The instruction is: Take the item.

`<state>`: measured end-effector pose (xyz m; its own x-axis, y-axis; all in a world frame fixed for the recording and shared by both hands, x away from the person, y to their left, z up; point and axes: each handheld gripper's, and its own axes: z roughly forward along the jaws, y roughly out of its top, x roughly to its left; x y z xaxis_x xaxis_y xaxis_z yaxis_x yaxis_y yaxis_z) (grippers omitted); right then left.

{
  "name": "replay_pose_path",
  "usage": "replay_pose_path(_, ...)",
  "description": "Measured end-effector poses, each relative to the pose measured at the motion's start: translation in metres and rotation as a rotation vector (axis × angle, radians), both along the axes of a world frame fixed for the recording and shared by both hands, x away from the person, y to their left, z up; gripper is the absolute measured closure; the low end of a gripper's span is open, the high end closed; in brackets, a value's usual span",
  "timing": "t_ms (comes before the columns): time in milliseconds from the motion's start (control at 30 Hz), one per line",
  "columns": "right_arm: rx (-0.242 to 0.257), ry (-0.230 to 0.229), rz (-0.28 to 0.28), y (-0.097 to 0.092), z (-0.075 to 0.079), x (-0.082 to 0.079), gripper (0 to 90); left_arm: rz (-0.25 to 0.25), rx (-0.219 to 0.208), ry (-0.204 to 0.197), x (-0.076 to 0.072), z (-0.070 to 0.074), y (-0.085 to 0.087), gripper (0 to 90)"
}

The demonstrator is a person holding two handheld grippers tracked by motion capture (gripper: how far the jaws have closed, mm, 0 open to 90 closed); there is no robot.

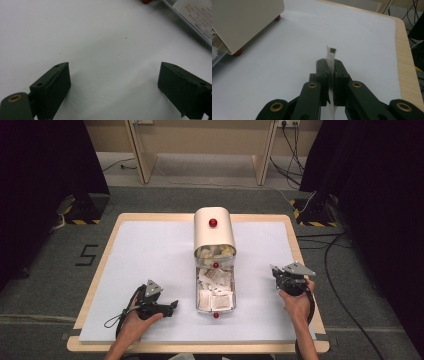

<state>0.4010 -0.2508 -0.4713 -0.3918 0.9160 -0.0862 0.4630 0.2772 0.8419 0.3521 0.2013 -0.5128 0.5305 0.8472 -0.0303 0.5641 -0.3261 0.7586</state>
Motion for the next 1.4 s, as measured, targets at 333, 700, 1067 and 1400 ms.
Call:
replay_pose_path(333, -0.024, 0.048, 0.004, 0.0, -0.011, 0.004, 84.9, 0.0, 0.0, 0.0, 0.0, 0.0, 0.0, 10.5)
replay_pose_path(700, -0.031, 0.063, 0.018, 0.004, -0.014, 0.004, 83.3, 0.0, 0.0, 0.0, 0.0, 0.0, 0.0, 10.5)
replay_pose_path(1067, -0.027, 0.072, 0.029, 0.007, -0.016, 0.004, 81.4, 0.0, 0.0, 0.0, 0.0, 0.0, 0.0, 10.6)
replay_pose_path(1400, -0.014, 0.085, 0.03, 0.009, -0.018, 0.004, 78.1, 0.0, -0.001, 0.0, 0.0, 0.0, 0.0, 10.5)
